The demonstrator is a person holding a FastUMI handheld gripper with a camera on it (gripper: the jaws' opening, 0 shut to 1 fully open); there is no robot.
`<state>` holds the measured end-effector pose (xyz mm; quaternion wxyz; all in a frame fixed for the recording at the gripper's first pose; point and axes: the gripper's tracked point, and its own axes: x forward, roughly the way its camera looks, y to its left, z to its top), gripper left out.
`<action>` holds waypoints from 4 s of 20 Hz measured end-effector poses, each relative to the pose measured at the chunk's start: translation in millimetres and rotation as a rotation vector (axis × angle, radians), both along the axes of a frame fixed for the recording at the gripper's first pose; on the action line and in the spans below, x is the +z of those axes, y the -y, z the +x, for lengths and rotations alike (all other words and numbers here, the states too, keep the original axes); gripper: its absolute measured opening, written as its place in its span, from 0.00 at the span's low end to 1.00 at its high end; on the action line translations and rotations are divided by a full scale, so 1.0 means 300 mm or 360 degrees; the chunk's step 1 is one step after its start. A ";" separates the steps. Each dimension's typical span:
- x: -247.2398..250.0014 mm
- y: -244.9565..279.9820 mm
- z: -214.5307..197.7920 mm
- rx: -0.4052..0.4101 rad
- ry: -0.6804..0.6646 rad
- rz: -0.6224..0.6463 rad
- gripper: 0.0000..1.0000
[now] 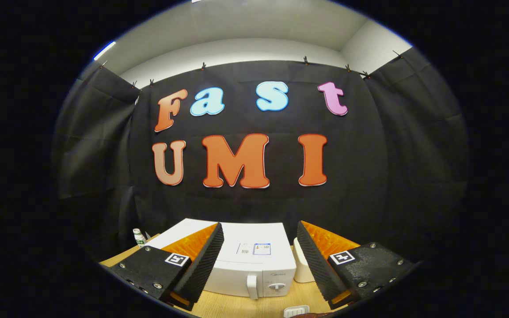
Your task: Open the microwave, put the food inside, and close the microwave door.
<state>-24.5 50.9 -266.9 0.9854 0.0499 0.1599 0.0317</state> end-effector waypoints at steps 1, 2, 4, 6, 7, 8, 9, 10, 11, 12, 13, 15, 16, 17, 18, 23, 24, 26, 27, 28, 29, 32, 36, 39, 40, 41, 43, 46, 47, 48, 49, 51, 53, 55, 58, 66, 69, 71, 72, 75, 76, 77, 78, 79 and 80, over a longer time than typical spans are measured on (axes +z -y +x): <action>-0.057 -0.014 -0.010 0.0005 -0.0046 0.0011 0.99; -0.112 -0.029 -0.015 0.0008 -0.0084 0.0014 0.99; -0.208 -0.045 -0.030 0.0015 -0.0157 0.0003 0.99; -0.298 -0.061 -0.045 0.0020 -0.0231 -0.0014 0.99; -0.346 -0.067 -0.051 0.0025 -0.0273 -0.0019 0.98; -0.390 -0.074 -0.061 0.0027 -0.0312 -0.0019 0.98; -0.434 -0.084 -0.067 0.0031 -0.0354 -0.0024 0.96; -0.475 -0.091 -0.072 0.0033 -0.0392 -0.0030 0.94; -0.512 -0.096 -0.079 0.0037 -0.0425 -0.0043 0.90; -0.544 -0.098 -0.084 0.0041 -0.0453 -0.0056 0.89; -0.575 -0.104 -0.085 0.0047 -0.0476 -0.0073 0.86; -0.627 -0.109 -0.084 0.0055 -0.0515 -0.0098 0.80; -0.648 -0.115 -0.080 0.0062 -0.0530 -0.0099 0.78; -0.670 -0.124 -0.081 0.0065 -0.0552 -0.0106 0.74; -0.685 -0.123 -0.078 0.0055 -0.0564 -0.0120 0.69; -0.745 -0.122 -0.049 0.0003 -0.0600 -0.0160 0.42; -0.759 -0.116 -0.046 -0.0012 -0.0619 -0.0160 0.38; -0.765 -0.119 -0.041 -0.0065 -0.0636 -0.0139 0.27; -0.766 -0.117 -0.044 -0.0078 -0.0639 -0.0156 0.25; -0.763 -0.115 -0.045 -0.0085 -0.0634 -0.0174 0.23; -0.761 -0.117 -0.047 -0.0094 -0.0632 -0.0170 0.19; -0.761 -0.121 -0.051 -0.0096 -0.0660 -0.0126 0.14; -0.757 -0.126 -0.126 -0.0137 -0.0680 -0.0166 0.12; -0.681 -0.152 -0.243 -0.0113 -0.0554 -0.0249 0.12; -0.676 -0.166 -0.275 -0.0100 -0.0565 -0.0230 0.12; -0.672 -0.176 -0.306 -0.0084 -0.0569 -0.0209 0.12; -0.659 -0.198 -0.353 -0.0028 -0.0590 -0.0177 0.17; -0.631 -0.241 -0.428 0.0054 -0.0600 -0.0155 0.22; -0.636 -0.251 -0.458 0.0073 -0.0618 -0.0177 0.23; -0.643 -0.256 -0.498 0.0093 -0.0651 -0.0201 0.25; -0.661 -0.272 -0.540 0.0125 -0.0706 -0.0217 0.28; -0.685 -0.319 -0.627 0.0205 -0.0812 -0.0192 0.34; -0.652 -0.352 -0.675 0.0237 -0.0799 -0.0164 0.35; -0.629 -0.372 -0.699 0.0260 -0.0779 -0.0183 0.35; -0.608 -0.421 -0.710 0.0293 -0.0762 -0.0175 0.36; -0.532 -0.645 -0.856 0.0561 -0.0783 -0.0104 0.43; -0.490 -0.737 -0.941 0.0687 -0.0782 -0.0084 0.42; -0.458 -0.793 -0.994 0.0767 -0.0781 -0.0068 0.42; -0.443 -0.822 -1.017 0.0807 -0.0781 -0.0050 0.42; -0.377 -0.891 -1.076 0.0925 -0.0751 -0.0006 0.42; -0.352 -0.902 -1.088 0.0965 -0.0736 -0.0012 0.42; -0.337 -0.902 -1.098 0.1004 -0.0729 -0.0027 0.43; -0.327 -0.900 -1.110 0.1043 -0.0729 -0.0057 0.44; -0.318 -0.881 -1.122 0.1068 -0.0735 -0.0081 0.45; -0.313 -0.864 -1.131 0.1089 -0.0740 -0.0087 0.45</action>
